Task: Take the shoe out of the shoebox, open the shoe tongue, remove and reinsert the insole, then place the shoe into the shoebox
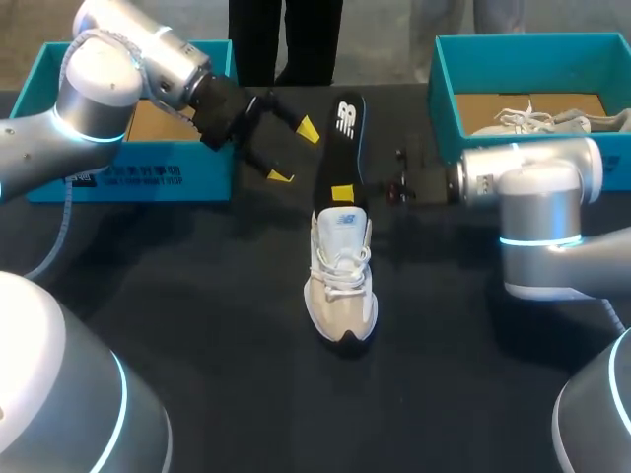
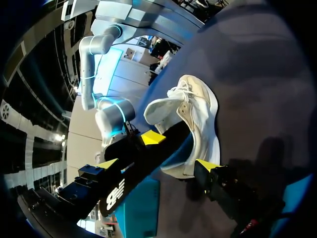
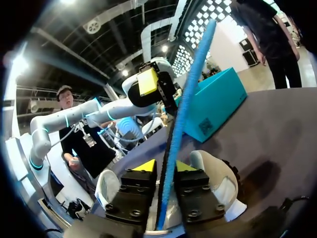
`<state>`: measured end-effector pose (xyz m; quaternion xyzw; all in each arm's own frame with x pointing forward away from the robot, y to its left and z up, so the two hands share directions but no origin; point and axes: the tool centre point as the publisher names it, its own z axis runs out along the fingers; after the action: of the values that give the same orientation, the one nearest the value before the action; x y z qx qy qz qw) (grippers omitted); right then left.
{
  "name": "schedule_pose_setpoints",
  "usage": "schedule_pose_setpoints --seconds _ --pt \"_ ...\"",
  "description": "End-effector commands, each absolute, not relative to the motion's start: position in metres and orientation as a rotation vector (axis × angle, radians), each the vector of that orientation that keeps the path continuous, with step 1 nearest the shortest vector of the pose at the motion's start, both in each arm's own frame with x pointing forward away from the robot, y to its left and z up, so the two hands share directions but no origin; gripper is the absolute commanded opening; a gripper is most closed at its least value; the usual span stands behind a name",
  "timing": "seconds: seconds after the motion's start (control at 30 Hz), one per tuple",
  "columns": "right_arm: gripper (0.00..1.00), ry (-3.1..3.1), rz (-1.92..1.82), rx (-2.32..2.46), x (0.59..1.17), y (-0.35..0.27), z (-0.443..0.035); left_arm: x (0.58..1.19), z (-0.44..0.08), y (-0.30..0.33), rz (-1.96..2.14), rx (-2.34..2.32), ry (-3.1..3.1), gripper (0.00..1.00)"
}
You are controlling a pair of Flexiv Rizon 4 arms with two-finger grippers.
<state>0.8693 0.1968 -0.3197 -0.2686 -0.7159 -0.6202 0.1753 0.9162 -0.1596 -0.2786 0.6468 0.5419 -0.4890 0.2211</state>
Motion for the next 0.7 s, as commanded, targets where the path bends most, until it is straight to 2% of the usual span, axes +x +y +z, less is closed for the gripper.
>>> schedule_pose_setpoints --seconds 0.03,0.7 --pt "0.0 -2.008 -1.764 -0.661 0.879 0.199 -0.327 0.916 -0.278 -0.16 -1.345 1.793 1.502 1.0" --pt "0.0 -1.973 -1.693 -0.647 0.855 0.203 -0.344 0.915 -0.278 -0.16 -1.334 1.795 1.507 1.0"
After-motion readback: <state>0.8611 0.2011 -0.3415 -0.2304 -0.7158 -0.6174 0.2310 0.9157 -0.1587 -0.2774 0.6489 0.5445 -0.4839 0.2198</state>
